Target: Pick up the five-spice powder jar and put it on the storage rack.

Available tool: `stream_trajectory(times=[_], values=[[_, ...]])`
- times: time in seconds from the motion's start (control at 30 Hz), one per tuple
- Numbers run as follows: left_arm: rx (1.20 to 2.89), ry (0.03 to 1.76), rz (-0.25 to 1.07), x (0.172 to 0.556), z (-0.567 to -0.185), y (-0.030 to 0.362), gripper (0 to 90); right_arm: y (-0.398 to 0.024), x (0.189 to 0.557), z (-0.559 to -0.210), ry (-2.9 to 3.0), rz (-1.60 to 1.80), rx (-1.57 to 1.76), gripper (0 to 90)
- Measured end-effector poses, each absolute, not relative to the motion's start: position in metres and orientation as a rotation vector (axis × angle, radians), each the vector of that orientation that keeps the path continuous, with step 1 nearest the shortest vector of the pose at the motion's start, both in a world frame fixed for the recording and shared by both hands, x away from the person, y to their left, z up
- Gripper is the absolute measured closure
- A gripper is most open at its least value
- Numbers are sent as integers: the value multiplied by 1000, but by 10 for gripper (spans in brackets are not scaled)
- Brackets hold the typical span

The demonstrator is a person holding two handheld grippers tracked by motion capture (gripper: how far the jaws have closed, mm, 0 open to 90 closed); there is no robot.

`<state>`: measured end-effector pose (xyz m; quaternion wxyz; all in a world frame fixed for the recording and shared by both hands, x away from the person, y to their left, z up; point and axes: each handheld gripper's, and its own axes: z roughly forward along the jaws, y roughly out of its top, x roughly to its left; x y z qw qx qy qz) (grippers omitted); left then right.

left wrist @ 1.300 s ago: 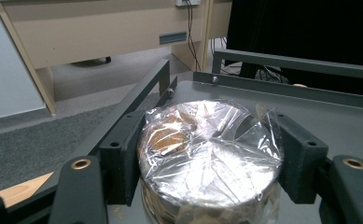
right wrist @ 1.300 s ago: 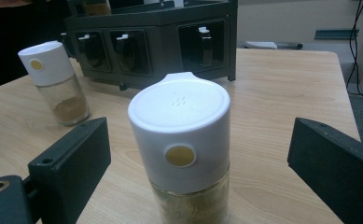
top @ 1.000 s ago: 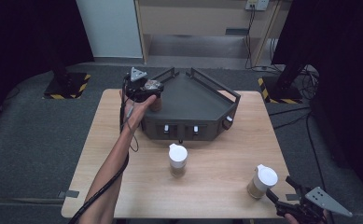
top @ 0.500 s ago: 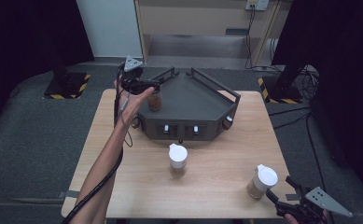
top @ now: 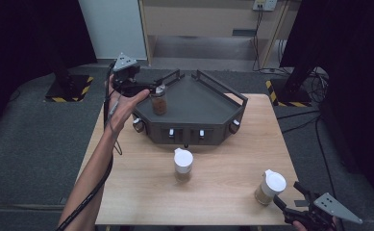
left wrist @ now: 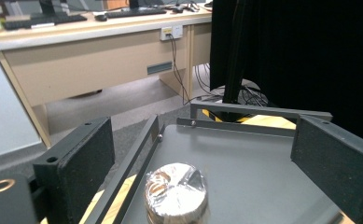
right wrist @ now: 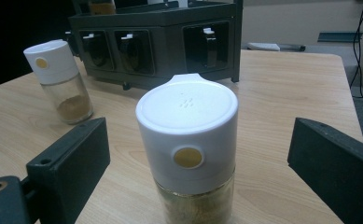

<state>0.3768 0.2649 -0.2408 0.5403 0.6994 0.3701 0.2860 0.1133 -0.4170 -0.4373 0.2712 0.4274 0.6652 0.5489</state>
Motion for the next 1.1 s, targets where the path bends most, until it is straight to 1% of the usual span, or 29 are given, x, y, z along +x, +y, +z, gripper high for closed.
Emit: stream_trajectory(times=[0.37,0.7,1.1], values=[[1691,816,675,343,-242,285,22,-416,114,-437,1800,1471,1145,54],[1648,756,636,307,-254,307,21,-415,114,-436,1801,1466,1146,53],[1635,707,638,265,-276,325,29,-415,114,-436,1805,1458,1140,53]])
